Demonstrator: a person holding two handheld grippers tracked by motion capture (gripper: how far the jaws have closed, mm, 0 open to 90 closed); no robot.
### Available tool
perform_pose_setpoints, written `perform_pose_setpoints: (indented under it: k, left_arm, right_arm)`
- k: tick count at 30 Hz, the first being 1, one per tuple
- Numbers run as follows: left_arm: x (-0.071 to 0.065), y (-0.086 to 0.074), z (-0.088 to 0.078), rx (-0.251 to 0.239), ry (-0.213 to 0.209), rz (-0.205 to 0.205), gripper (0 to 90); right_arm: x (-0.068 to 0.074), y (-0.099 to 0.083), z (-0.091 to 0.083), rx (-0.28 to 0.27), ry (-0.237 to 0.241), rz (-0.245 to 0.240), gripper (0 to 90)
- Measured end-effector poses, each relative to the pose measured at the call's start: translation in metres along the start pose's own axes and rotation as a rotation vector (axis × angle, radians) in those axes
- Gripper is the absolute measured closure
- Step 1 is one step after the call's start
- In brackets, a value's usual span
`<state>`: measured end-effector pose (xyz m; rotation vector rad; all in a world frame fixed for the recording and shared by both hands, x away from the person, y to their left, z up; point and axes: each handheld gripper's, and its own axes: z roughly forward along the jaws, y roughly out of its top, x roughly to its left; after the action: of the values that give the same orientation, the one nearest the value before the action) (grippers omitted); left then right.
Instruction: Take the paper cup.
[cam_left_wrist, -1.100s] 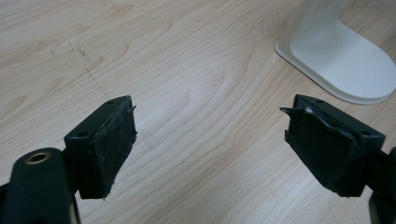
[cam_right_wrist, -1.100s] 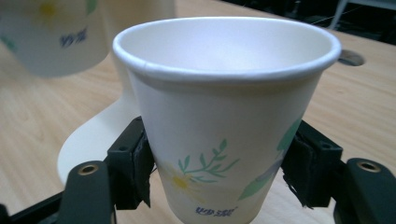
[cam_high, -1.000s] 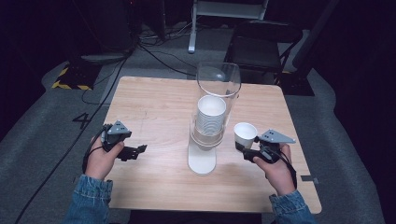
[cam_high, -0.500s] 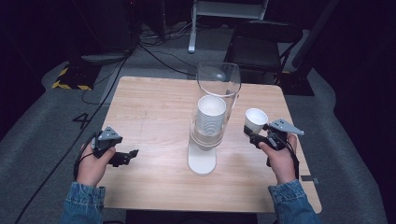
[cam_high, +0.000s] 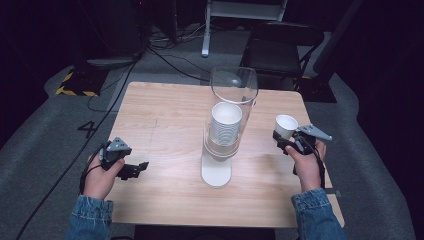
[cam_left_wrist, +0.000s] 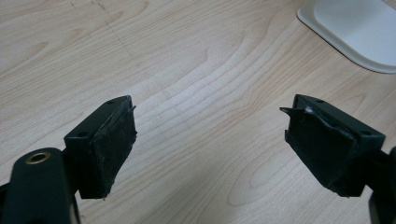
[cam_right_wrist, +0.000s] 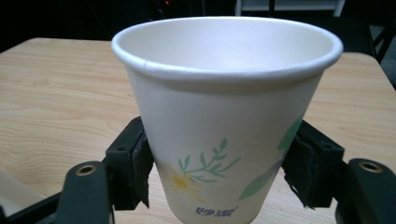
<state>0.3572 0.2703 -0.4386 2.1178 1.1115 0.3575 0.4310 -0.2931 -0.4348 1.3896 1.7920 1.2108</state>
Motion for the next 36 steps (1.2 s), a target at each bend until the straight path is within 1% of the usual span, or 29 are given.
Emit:
perform_pose_setpoints:
  k: [3,7,9,10,11,13,16,18,24,25,26,29,30,32,36]
  left_arm:
    - [-0.001,0.0,0.001,0.006,-0.004,0.002,16.0]
    - [-0.001,-0.001,0.003,0.006,-0.002,0.003,16.0]
    - [-0.002,-0.001,0.003,0.012,-0.004,0.003,16.0]
    - [-0.002,-0.001,0.003,0.012,-0.004,0.003,16.0]
    - [-0.002,-0.001,0.004,0.013,-0.004,0.003,16.0]
    - [-0.002,-0.001,0.004,0.015,0.0,0.007,16.0]
    - [-0.002,-0.001,0.004,0.011,-0.005,0.008,16.0]
    - [-0.002,-0.001,0.004,0.012,-0.003,0.012,16.0]
    - [-0.002,-0.001,0.004,0.015,-0.004,0.008,16.0]
    - [-0.002,-0.001,0.004,0.017,-0.006,0.009,16.0]
    - [-0.002,-0.001,0.004,0.016,-0.005,0.009,16.0]
    - [-0.002,-0.001,0.004,0.015,-0.003,0.009,16.0]
    - [-0.002,-0.001,0.005,0.014,-0.002,0.012,16.0]
    - [-0.002,-0.001,0.005,0.019,-0.008,0.01,16.0]
    - [-0.002,-0.001,0.005,0.021,-0.009,0.007,16.0]
  right_arm:
    - [-0.005,-0.006,0.009,0.027,-0.027,0.007,31.5]
    - [-0.007,-0.009,0.015,0.048,-0.033,0.011,31.5]
    - [-0.008,-0.013,0.021,0.081,-0.036,0.011,31.5]
    - [-0.008,-0.013,0.021,0.081,-0.036,0.011,31.5]
    - [-0.007,-0.015,0.024,0.12,-0.02,0.019,31.5]
    - [-0.004,-0.017,0.027,0.156,-0.006,0.027,31.5]
    - [-0.002,-0.019,0.031,0.184,-0.002,0.01,31.5]
    - [-0.002,-0.02,0.033,0.186,0.0,0.005,31.5]
    - [0.002,-0.026,0.037,0.217,0.007,-0.011,31.1]
    - [0.004,-0.028,0.039,0.222,0.008,-0.025,31.0]
    - [0.005,-0.029,0.04,0.227,0.008,-0.028,31.0]
    - [0.006,-0.031,0.041,0.229,0.009,-0.037,30.9]
    - [0.007,-0.032,0.042,0.22,0.009,-0.049,30.7]
    - [0.007,-0.033,0.043,0.218,0.01,-0.057,30.7]
    - [0.008,-0.033,0.042,0.227,0.015,-0.066,30.5]
